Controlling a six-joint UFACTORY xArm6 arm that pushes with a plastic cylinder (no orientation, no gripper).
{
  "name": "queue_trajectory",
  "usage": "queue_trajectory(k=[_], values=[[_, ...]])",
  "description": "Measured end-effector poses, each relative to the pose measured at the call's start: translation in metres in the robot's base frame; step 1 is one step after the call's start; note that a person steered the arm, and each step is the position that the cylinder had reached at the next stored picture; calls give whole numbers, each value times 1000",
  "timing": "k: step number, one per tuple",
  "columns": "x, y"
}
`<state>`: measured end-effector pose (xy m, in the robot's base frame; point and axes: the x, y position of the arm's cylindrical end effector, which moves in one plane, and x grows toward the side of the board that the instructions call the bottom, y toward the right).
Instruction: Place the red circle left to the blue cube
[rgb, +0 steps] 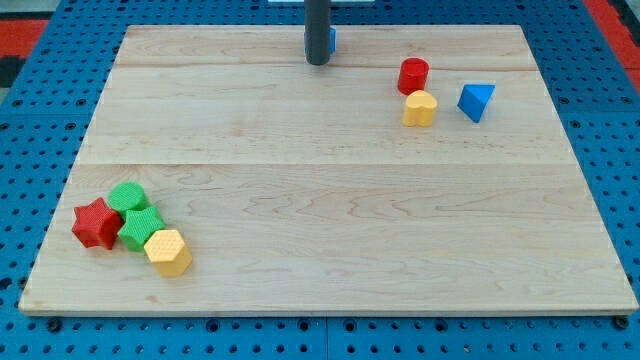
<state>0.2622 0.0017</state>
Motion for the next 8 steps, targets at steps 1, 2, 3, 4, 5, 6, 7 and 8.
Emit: queue_trajectory(k=[1,2,3,4,5,6,7,8], values=[[-12,88],[-14,181],[30,213],[37,153],[37,86],[37,17],[51,4],[75,-36]])
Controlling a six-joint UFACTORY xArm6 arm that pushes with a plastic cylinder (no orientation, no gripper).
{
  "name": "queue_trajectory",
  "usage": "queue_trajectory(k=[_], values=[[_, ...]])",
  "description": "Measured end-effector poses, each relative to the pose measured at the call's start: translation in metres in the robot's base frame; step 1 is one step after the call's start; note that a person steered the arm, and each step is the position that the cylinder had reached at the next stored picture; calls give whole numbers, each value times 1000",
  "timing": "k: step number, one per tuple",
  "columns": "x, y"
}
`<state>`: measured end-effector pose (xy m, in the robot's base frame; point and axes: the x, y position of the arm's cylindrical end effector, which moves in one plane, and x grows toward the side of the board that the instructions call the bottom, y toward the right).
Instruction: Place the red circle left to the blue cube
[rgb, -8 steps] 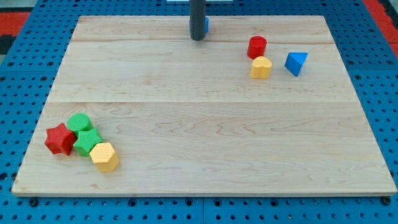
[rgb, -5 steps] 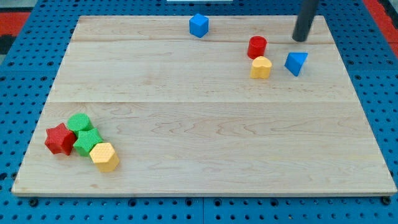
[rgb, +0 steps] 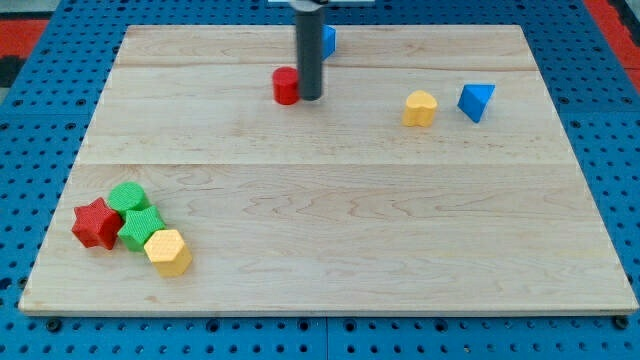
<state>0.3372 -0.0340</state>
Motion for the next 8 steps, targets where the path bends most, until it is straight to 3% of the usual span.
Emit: queue_trajectory(k=[2,4,5,7,8], values=[[6,-90],[-51,-17],[-59,5],[-52,252],[-22,292]])
